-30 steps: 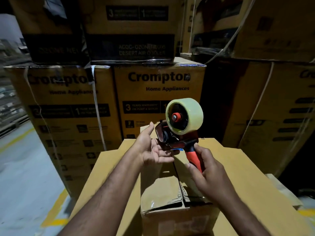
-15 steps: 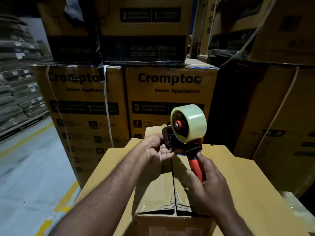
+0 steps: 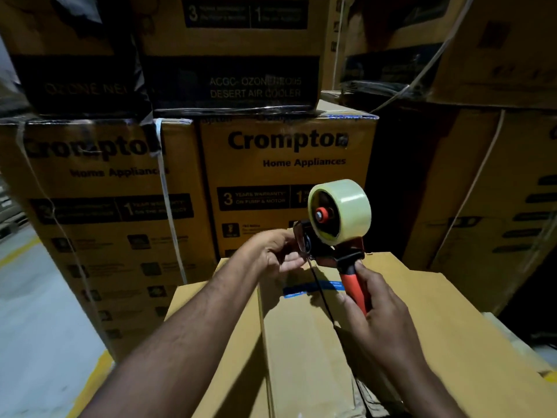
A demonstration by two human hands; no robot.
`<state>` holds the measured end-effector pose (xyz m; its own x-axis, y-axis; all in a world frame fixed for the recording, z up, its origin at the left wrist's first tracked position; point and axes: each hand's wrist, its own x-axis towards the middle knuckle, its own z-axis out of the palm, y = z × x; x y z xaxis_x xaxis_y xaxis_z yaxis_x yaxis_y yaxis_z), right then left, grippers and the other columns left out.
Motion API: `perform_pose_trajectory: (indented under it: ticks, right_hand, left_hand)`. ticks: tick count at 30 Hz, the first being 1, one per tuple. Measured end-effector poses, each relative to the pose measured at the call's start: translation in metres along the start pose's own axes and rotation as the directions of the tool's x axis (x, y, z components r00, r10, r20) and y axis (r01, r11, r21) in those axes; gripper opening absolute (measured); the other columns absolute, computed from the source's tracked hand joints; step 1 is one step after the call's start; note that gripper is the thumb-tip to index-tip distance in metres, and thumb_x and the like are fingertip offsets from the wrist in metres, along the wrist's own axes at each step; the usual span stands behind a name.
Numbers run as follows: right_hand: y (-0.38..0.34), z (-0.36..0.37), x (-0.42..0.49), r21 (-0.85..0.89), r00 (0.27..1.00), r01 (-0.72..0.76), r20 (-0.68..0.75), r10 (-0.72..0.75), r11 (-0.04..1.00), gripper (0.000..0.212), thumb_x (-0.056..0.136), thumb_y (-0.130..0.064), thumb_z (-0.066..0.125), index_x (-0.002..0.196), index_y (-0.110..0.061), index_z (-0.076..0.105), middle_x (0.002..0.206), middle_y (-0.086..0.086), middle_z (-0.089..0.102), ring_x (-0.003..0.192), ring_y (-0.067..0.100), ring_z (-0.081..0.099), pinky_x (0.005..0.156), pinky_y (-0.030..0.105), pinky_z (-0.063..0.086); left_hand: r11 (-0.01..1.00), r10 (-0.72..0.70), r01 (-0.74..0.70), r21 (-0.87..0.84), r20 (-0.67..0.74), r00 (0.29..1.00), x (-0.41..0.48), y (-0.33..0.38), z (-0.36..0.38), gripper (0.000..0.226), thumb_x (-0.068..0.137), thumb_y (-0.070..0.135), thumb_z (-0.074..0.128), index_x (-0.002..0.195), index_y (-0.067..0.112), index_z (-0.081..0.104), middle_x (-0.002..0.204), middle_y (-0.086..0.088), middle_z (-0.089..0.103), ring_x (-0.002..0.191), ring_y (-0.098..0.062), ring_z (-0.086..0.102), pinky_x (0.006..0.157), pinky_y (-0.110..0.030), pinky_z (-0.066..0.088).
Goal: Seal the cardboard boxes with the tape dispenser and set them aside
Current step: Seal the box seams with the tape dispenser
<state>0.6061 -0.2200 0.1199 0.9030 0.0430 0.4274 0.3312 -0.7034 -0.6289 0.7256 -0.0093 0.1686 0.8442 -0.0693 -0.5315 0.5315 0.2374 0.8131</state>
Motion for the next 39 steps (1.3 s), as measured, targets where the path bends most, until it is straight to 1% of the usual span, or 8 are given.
perform_pose_trajectory:
  ticks: [9, 15, 19, 24, 28, 32, 35, 39]
  right_hand:
    - [-0.031, 0.045, 0.048, -0.063, 0.99, -0.138, -0.031, 0.137, 0.988, 0.066, 0.095, -0.039, 0.065, 0.151, -0.031, 0.032, 0.147, -0.005, 0.049, 0.126, 0.019, 0.052, 0.093, 0.031, 0.049]
    - [-0.022, 0.063, 0.051, -0.023, 0.978, -0.209, 0.011, 0.209, 0.978, 0.063, 0.096, -0.037, 0.064, 0.15, -0.027, 0.034, 0.145, -0.003, 0.052, 0.124, 0.019, 0.054, 0.09, 0.028, 0.047]
    - [-0.025, 0.059, 0.064, 0.035, 0.974, -0.219, -0.056, 0.221, 0.975, 0.062, 0.094, -0.037, 0.066, 0.149, -0.025, 0.039, 0.14, 0.0, 0.056, 0.118, 0.021, 0.056, 0.088, 0.03, 0.047]
    - [-0.035, 0.059, 0.07, 0.039, 0.983, -0.172, -0.064, 0.174, 0.984, 0.064, 0.093, -0.038, 0.067, 0.149, -0.028, 0.037, 0.14, -0.002, 0.054, 0.117, 0.019, 0.057, 0.09, 0.036, 0.055]
    - [-0.041, 0.061, 0.07, 0.013, 0.986, -0.148, -0.078, 0.148, 0.989, 0.066, 0.093, -0.038, 0.067, 0.151, -0.028, 0.035, 0.142, -0.002, 0.052, 0.119, 0.017, 0.055, 0.09, 0.034, 0.055]
    - [-0.047, 0.062, 0.069, -0.031, 0.991, -0.12, -0.061, 0.118, 0.992, 0.066, 0.094, -0.038, 0.065, 0.151, -0.029, 0.034, 0.141, -0.003, 0.053, 0.112, 0.012, 0.053, 0.086, 0.025, 0.051]
    - [-0.053, 0.055, 0.064, -0.064, 0.992, -0.118, -0.057, 0.114, 0.991, 0.067, 0.095, -0.038, 0.064, 0.152, -0.029, 0.032, 0.146, -0.004, 0.05, 0.127, 0.018, 0.051, 0.094, 0.029, 0.048]
    - [-0.055, 0.038, 0.066, -0.07, 0.994, -0.069, -0.091, 0.062, 0.995, 0.065, 0.093, -0.035, 0.068, 0.149, -0.027, 0.036, 0.142, -0.002, 0.053, 0.122, 0.019, 0.054, 0.091, 0.034, 0.054]
  left_hand:
    - [0.808, 0.414, -0.363, 0.464, -0.008, 0.91, 0.058, 0.057, -0.031, 0.021, 0.097, 0.021, 0.068, 0.097, 0.001, 0.07, 0.073, -0.007, 0.07, 0.057, -0.014, 0.062, 0.055, -0.029, 0.051]
    - [0.854, 0.135, -0.14, 0.502, 0.048, 0.99, 0.077, 0.059, -0.048, 0.035, 0.101, 0.032, 0.061, 0.114, -0.001, 0.064, 0.093, -0.013, 0.071, 0.075, -0.024, 0.069, 0.065, -0.036, 0.057]
    - [0.925, -0.12, 0.06, 0.375, 0.139, 0.983, 0.076, 0.044, -0.047, 0.068, 0.098, 0.067, 0.042, 0.108, 0.003, 0.06, 0.095, -0.019, 0.072, 0.077, -0.029, 0.073, 0.061, -0.036, 0.062]
    - [0.991, -0.126, 0.104, 0.088, 0.292, 0.948, 0.073, 0.051, -0.045, 0.101, 0.076, 0.088, 0.052, 0.128, 0.002, 0.055, 0.114, -0.028, 0.068, 0.082, -0.039, 0.075, 0.055, -0.042, 0.063]
    - [0.993, -0.108, 0.094, 0.075, 0.218, 0.97, 0.074, 0.048, -0.046, 0.076, 0.09, 0.074, 0.051, 0.109, 0.001, 0.061, 0.086, -0.022, 0.071, 0.066, -0.029, 0.074, 0.058, -0.038, 0.064]
    - [0.993, -0.081, 0.065, 0.1, 0.163, 0.983, 0.074, 0.035, -0.039, 0.021, 0.1, 0.023, 0.063, 0.098, 0.002, 0.062, 0.076, -0.012, 0.069, 0.067, -0.022, 0.072, 0.073, -0.035, 0.064]
    - [0.983, -0.065, 0.044, 0.176, 0.116, 0.991, 0.083, 0.017, -0.033, 0.022, 0.102, 0.004, 0.052, 0.084, 0.0, 0.063, 0.062, -0.01, 0.069, 0.055, -0.017, 0.07, 0.055, -0.027, 0.061]
    - [0.989, -0.127, 0.14, -0.042, 0.228, 0.965, 0.093, 0.015, -0.034, 0.04, 0.105, 0.039, 0.052, 0.097, 0.002, 0.065, 0.092, -0.019, 0.073, 0.084, -0.031, 0.075, 0.07, -0.046, 0.063]
